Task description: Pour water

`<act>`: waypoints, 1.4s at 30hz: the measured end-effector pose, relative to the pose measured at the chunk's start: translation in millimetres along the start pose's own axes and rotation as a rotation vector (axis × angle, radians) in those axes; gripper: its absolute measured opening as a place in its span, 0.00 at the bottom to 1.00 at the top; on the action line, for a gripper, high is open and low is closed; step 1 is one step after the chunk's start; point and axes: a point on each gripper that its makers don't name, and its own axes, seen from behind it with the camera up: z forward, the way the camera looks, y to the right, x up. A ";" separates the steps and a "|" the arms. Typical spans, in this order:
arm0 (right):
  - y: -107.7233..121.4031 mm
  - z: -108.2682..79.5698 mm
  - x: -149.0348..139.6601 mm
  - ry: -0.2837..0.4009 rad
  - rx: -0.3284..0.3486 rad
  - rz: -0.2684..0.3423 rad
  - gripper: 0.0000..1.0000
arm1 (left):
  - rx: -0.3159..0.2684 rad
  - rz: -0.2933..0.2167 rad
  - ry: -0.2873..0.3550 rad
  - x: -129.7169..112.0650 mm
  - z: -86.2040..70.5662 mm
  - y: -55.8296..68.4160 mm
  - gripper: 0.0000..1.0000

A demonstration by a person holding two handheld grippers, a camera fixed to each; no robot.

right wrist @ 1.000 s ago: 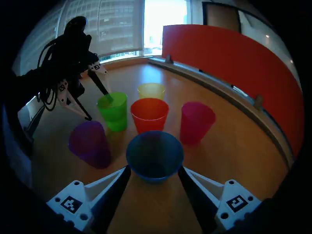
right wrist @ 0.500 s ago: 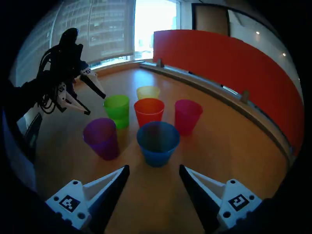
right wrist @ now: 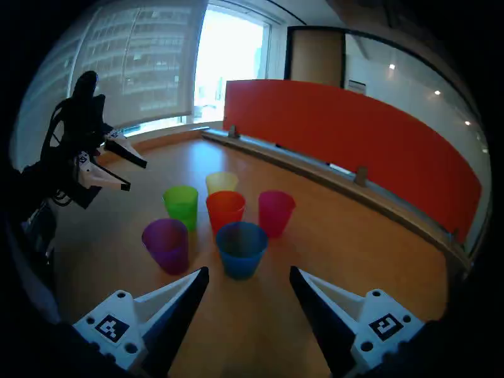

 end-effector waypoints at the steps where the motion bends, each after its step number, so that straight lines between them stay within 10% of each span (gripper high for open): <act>1: 0.0 -3.1 2.8 0.009 -0.010 -0.001 1.00 | 0.009 -0.007 0.015 3.0 -2.5 0.0 0.96; 19: 19.9 -39.6 30.9 0.227 -0.242 0.112 1.00 | 0.272 -0.101 0.266 37.7 -42.2 -18.0 0.96; 42: 74.3 -103.7 28.2 0.424 -0.702 0.263 1.00 | 0.550 -0.226 0.459 43.2 -79.0 -41.1 0.96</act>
